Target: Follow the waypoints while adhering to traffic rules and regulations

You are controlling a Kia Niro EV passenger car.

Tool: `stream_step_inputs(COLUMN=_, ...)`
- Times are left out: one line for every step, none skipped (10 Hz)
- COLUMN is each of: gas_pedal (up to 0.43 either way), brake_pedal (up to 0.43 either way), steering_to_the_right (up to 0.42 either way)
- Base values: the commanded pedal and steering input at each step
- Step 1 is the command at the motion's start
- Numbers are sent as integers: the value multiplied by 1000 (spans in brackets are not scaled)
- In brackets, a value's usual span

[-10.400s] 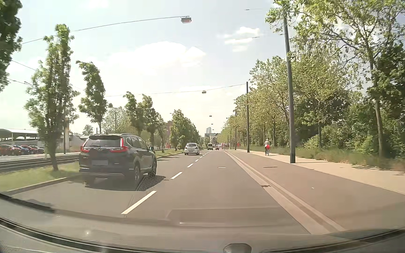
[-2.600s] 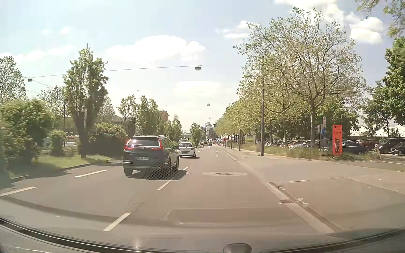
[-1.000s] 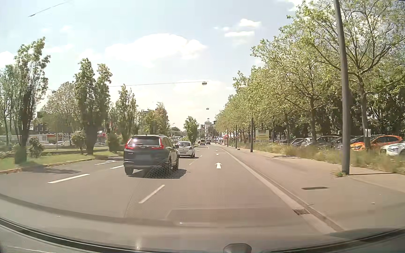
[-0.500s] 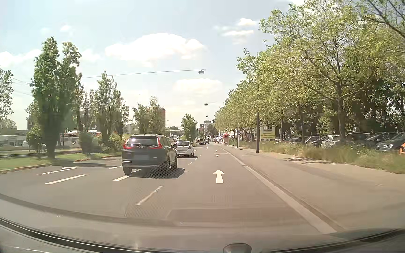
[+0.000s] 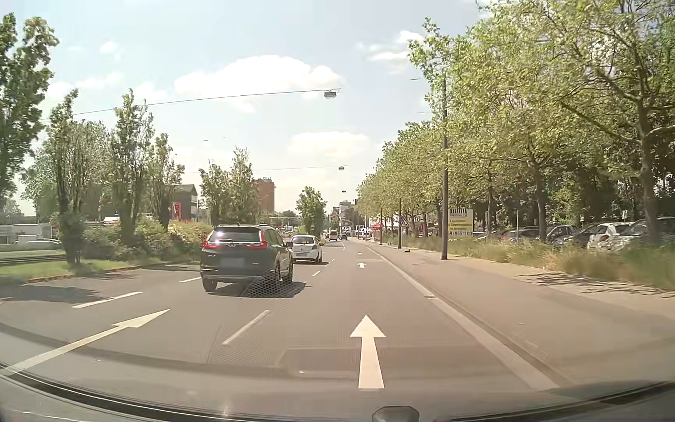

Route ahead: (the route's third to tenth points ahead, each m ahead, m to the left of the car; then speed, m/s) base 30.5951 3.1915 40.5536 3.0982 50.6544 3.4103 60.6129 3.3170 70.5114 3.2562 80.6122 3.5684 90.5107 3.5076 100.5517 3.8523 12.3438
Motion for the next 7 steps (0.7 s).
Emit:
stream_step_inputs(gas_pedal=39, brake_pedal=30, steering_to_the_right=-1)
stream_step_inputs(gas_pedal=39, brake_pedal=30, steering_to_the_right=-2)
stream_step_inputs(gas_pedal=39, brake_pedal=30, steering_to_the_right=-3)
stream_step_inputs(gas_pedal=39, brake_pedal=30, steering_to_the_right=-4)
stream_step_inputs(gas_pedal=39, brake_pedal=30, steering_to_the_right=-3)
stream_step_inputs(gas_pedal=39, brake_pedal=30, steering_to_the_right=1)
stream_step_inputs(gas_pedal=39, brake_pedal=30, steering_to_the_right=3)
